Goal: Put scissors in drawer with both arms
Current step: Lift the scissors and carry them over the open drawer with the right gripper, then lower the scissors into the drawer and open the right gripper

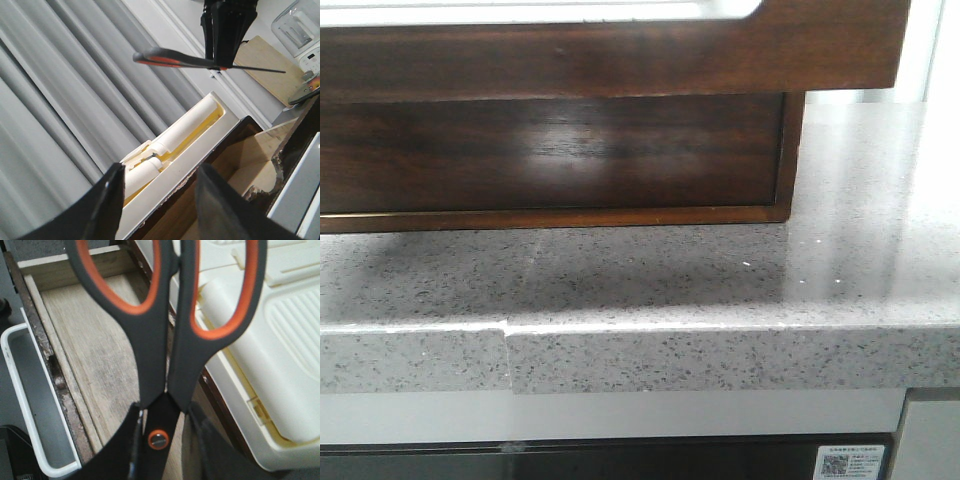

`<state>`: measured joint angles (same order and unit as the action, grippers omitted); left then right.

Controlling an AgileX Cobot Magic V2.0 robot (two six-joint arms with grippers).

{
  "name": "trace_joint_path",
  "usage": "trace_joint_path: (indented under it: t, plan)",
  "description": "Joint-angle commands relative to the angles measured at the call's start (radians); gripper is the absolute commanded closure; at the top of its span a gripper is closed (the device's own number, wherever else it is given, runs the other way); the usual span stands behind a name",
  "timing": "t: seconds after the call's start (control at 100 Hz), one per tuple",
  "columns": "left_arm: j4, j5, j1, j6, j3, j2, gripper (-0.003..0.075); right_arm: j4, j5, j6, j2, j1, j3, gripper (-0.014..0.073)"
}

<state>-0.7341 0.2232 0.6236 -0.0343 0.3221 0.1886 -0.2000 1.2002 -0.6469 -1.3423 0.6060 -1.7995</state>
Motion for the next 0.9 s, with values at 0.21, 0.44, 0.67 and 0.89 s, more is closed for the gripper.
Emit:
trace_joint_path:
  t: [0.21, 0.44, 0.67, 0.89]
  plan:
    - [0.047, 0.043, 0.005, -0.020, 0.024, 0.010, 0.0407, 0.101, -0.062, -0.074, -0.091, 0.116, -0.028, 0.0662]
    - [0.047, 0.043, 0.005, -0.020, 0.024, 0.010, 0.0407, 0.164, -0.070, -0.074, -0.170, 0.124, -0.028, 0.0662]
    - [0.047, 0.043, 0.005, -0.020, 0.024, 0.010, 0.0407, 0.183, -0.066, -0.074, -0.232, 0.124, -0.028, 0.0662]
    - [0.047, 0.043, 0.005, -0.020, 0.024, 0.010, 0.0407, 0.184, -0.063, -0.074, -0.272, 0.124, -0.028, 0.0662]
